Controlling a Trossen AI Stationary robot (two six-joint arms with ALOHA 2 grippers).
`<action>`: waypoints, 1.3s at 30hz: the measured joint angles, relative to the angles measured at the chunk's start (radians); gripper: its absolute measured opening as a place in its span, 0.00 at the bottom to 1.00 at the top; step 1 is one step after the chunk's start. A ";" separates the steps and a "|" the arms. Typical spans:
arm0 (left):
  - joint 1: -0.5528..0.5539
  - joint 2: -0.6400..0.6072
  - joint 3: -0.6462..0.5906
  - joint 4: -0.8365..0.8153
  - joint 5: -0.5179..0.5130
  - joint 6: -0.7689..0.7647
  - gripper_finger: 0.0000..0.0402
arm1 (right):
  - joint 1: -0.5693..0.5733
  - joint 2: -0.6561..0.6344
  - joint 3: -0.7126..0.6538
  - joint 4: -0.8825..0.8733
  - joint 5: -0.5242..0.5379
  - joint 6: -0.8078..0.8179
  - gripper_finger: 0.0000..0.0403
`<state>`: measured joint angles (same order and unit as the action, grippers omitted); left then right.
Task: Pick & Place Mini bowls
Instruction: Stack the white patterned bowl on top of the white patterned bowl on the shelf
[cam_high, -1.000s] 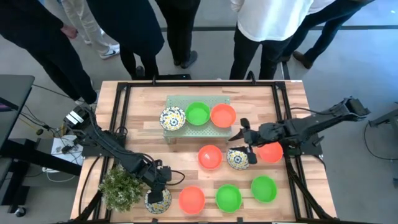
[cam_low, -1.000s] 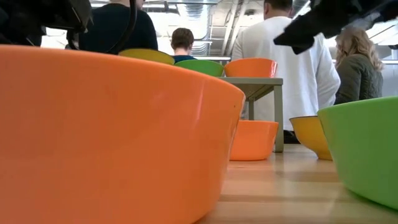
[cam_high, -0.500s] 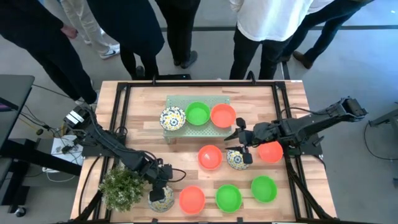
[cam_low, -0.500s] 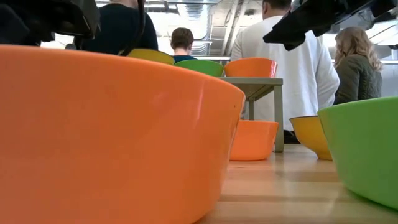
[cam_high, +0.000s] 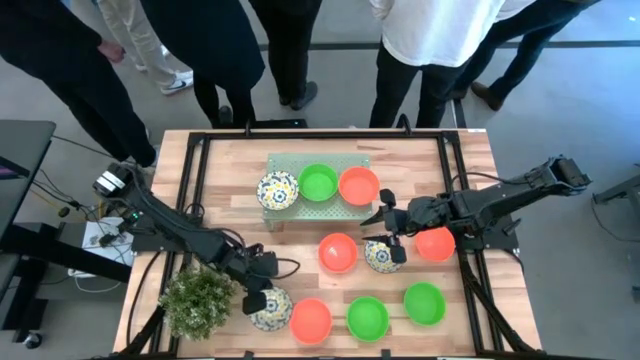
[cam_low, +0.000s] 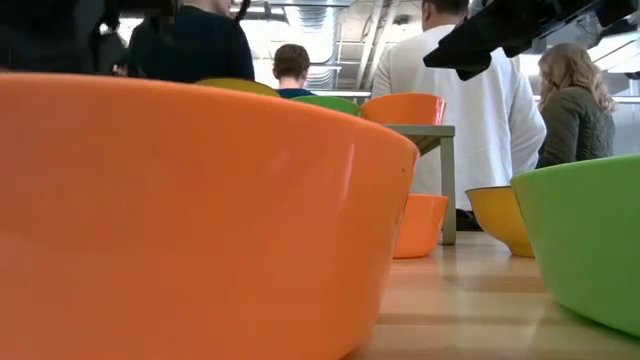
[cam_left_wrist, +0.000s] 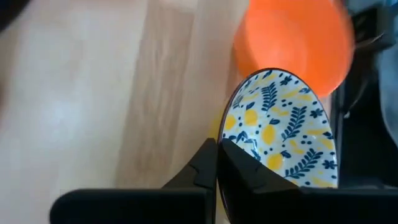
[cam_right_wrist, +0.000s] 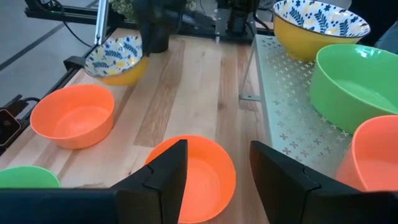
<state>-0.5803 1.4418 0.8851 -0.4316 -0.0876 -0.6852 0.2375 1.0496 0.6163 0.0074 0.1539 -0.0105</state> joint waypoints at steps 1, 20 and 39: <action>0.000 -0.020 0.000 0.001 -0.022 0.016 0.02 | 0.000 0.000 0.000 0.000 0.000 0.000 0.42; 0.059 -0.392 0.048 0.014 -0.718 0.315 0.02 | 0.000 0.000 0.000 0.000 0.000 -0.101 0.42; 0.502 -0.500 0.127 -0.173 -0.529 0.017 0.02 | 0.000 0.000 0.000 0.007 0.000 -0.105 0.42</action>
<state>-0.0786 0.9422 1.0122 -0.6049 -0.6168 -0.6685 0.2379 1.0496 0.6159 0.0147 0.1543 -0.1150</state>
